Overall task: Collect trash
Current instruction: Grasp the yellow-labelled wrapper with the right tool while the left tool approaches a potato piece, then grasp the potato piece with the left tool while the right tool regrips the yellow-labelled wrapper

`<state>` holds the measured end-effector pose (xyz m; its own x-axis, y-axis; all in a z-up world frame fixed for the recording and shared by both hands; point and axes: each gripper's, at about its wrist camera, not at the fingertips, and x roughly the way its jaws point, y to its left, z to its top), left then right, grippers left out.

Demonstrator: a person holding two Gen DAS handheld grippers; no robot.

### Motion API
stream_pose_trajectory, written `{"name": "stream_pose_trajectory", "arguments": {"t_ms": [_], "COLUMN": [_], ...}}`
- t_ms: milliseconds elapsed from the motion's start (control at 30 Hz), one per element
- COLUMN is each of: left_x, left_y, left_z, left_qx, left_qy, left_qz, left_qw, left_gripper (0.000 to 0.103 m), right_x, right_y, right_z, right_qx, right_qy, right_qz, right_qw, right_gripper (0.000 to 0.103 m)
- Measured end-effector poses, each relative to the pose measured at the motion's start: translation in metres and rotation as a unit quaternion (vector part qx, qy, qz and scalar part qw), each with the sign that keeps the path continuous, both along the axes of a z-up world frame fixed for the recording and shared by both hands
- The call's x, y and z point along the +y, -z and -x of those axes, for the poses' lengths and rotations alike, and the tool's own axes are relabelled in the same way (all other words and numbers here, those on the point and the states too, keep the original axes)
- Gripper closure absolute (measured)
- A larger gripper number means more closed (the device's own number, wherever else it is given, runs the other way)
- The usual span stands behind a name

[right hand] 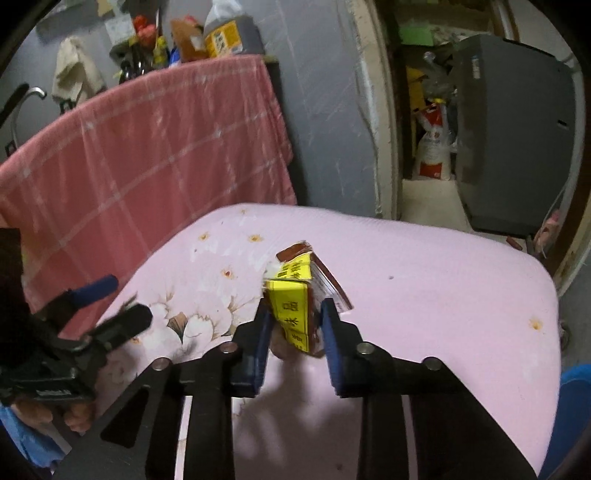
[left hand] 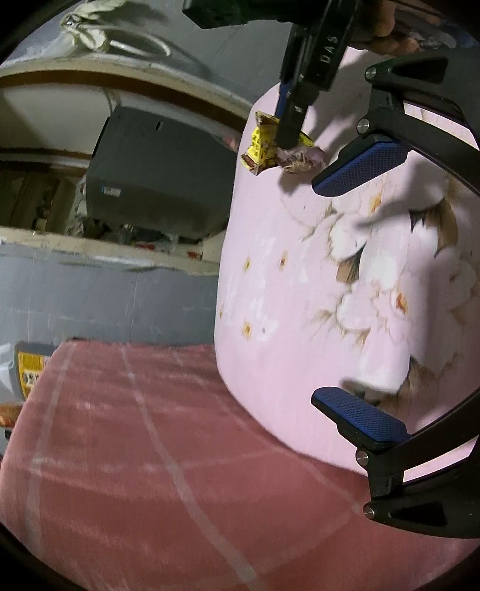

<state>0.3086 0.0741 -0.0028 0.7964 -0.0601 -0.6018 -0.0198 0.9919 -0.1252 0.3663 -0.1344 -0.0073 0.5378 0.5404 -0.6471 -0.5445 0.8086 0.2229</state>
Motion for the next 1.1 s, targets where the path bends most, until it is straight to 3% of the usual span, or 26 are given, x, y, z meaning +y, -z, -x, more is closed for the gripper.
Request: {"name": "stream_pose_trajectory", "arguments": {"t_ms": [233, 433, 933, 1067, 1100], "left_x": [-0.031, -0.063, -0.103, -0.105, -0.106], "left_y": [0.004, 0.006, 0.015, 0.020, 0.024], "left_z": [-0.007, -0.007, -0.034, -0.049, -0.053], "left_qx": [0.022, 0.032, 0.064, 0.085, 0.098], "left_qy": [0.064, 0.108, 0.131, 0.129, 0.129], "left_qz": [0.010, -0.008, -0.036, -0.036, -0.038], "left_qw": [0.9977, 0.9936, 0.9887, 0.9873, 0.9861], "left_gripper": [0.002, 0.002, 0.003, 0.017, 0.025], "right_x": [-0.038, -0.075, -0.113, -0.116, -0.117], "right_y": [-0.004, 0.001, 0.000, -0.001, 0.000], "right_z": [0.011, 0.019, 0.038, 0.040, 0.040], "right_qx": [0.001, 0.021, 0.006, 0.002, 0.002], "right_qy": [0.034, 0.058, 0.078, 0.083, 0.083], "right_qz": [-0.032, -0.065, -0.062, -0.065, -0.064], "right_qw": [0.999, 0.996, 0.995, 0.994, 0.995], "right_gripper": [0.080, 0.080, 0.082, 0.082, 0.082]}}
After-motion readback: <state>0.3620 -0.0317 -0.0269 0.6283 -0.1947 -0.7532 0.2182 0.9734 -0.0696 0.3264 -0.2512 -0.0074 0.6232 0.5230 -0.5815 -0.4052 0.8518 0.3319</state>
